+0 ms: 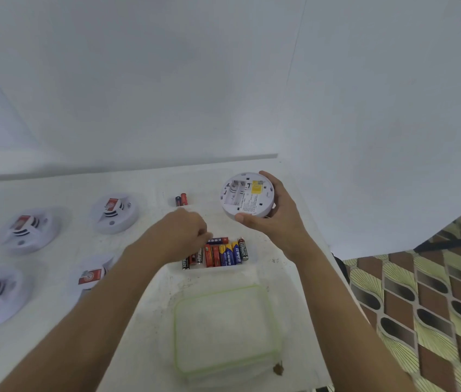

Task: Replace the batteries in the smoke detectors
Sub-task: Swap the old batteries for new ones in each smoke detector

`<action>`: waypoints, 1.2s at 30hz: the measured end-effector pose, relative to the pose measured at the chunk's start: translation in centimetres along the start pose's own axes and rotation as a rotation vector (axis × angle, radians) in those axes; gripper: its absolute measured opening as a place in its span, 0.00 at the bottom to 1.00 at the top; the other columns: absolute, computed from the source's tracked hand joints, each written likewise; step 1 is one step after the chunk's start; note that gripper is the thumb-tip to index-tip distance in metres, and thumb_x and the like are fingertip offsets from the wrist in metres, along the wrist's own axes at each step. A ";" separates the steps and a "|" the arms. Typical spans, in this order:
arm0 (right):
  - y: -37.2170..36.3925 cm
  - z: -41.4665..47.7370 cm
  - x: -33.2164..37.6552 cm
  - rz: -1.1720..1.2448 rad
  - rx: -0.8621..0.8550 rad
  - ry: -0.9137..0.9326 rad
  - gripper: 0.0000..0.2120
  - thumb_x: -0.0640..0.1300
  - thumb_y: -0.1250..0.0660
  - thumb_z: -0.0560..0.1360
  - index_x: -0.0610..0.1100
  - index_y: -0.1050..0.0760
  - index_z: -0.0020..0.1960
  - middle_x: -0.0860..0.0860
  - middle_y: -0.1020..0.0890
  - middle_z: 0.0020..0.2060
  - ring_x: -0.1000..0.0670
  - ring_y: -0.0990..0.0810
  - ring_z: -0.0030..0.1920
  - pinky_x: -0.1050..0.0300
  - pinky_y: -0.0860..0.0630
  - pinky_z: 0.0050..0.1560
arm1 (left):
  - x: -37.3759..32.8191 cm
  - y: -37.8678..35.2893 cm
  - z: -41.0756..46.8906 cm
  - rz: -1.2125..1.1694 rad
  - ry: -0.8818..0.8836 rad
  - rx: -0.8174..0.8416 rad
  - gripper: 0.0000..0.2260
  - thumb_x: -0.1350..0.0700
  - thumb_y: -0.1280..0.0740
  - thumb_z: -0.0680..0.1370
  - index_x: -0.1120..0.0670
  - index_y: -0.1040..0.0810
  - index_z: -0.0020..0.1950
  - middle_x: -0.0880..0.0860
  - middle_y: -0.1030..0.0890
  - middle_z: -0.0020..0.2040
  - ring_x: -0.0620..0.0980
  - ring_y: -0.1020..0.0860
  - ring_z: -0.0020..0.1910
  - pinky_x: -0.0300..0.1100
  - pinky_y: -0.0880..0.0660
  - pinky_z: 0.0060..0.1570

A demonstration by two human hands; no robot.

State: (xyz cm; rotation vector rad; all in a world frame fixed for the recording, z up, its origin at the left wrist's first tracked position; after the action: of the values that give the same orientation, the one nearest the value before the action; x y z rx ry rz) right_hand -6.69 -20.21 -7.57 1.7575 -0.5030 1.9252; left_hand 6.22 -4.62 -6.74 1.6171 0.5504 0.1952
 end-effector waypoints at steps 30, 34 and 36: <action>0.5 2.8 -0.7 0.003 -0.019 -0.015 0.40 0.39 0.18 0.65 0.56 0.32 0.71 0.57 0.22 0.64 0.53 0.24 0.67 0.48 0.19 0.60 | 4.6 3.2 10.4 -0.016 0.386 -0.067 0.13 0.66 0.29 0.71 0.59 0.29 0.30 0.56 0.23 0.28 0.52 0.21 0.24 0.42 0.25 0.24; 0.6 3.4 -1.0 0.004 -0.018 -0.032 0.41 0.37 0.19 0.66 0.52 0.33 0.73 0.57 0.22 0.63 0.55 0.23 0.66 0.49 0.19 0.60 | 4.4 3.3 11.1 -0.006 0.386 0.093 0.12 0.64 0.24 0.70 0.59 0.27 0.35 0.55 0.22 0.28 0.51 0.22 0.23 0.42 0.22 0.30; 0.6 3.6 -1.0 -0.009 -0.012 -0.040 0.41 0.37 0.19 0.66 0.52 0.34 0.73 0.59 0.22 0.62 0.57 0.23 0.64 0.49 0.19 0.60 | 4.5 3.1 11.3 0.021 0.383 0.147 0.11 0.63 0.23 0.69 0.60 0.26 0.36 0.55 0.21 0.29 0.51 0.21 0.24 0.44 0.19 0.35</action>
State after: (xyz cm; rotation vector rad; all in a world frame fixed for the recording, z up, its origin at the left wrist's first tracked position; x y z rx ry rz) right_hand -4.02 -22.88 -8.18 1.7904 -0.5191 1.8808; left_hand 15.79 -12.68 -6.09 1.7392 0.8563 0.4966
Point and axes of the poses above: each hand's wrist, its own z-axis towards the middle knuckle, its own y-axis out of the back of the hand, x = y × z, the point moved 4 cm from there along z, towards the middle knuckle
